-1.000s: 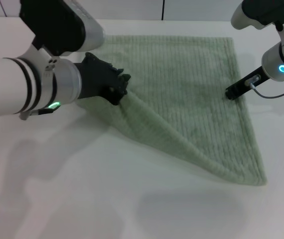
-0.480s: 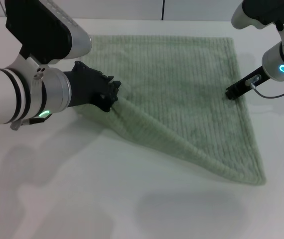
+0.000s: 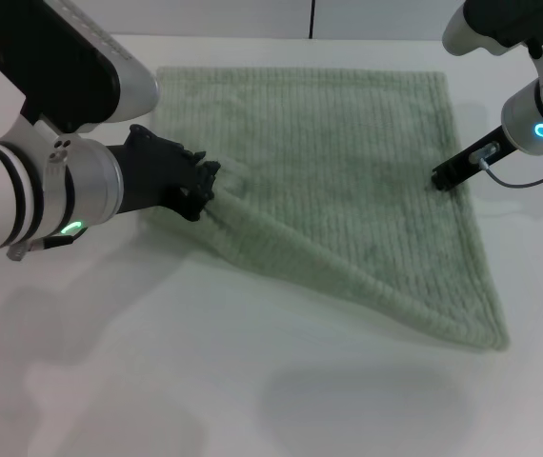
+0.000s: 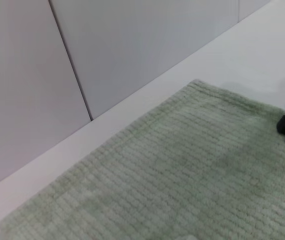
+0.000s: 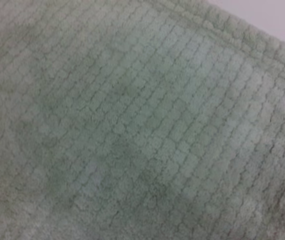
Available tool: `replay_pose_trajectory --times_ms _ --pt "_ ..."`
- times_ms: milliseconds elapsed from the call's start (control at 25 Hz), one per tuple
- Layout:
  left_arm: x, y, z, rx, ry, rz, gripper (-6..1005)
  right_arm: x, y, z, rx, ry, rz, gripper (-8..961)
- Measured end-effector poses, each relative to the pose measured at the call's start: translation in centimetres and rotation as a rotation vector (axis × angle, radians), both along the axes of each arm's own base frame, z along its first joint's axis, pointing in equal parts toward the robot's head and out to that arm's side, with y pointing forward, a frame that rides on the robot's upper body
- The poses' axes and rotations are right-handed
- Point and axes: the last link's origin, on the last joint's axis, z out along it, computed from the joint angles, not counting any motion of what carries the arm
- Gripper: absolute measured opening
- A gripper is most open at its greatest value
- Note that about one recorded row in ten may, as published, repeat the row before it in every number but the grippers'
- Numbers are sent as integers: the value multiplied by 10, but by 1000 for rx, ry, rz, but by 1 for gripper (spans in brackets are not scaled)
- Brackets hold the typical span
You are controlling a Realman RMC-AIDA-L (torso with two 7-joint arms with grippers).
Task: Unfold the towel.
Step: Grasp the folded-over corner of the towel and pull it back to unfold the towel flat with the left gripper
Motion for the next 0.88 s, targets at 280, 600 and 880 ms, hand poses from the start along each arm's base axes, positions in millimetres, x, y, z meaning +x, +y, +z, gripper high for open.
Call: replay_pose_trajectory --times_ms 280,600,880 --pt "-7 -3 2 8 0 21 85 0 0 0 -2 0 -1 0" --pt "-10 -7 4 17 -6 33 91 0 0 0 -1 -2 0 0" --pt "-15 -12 6 36 -18 47 95 0 0 0 0 -2 0 0"
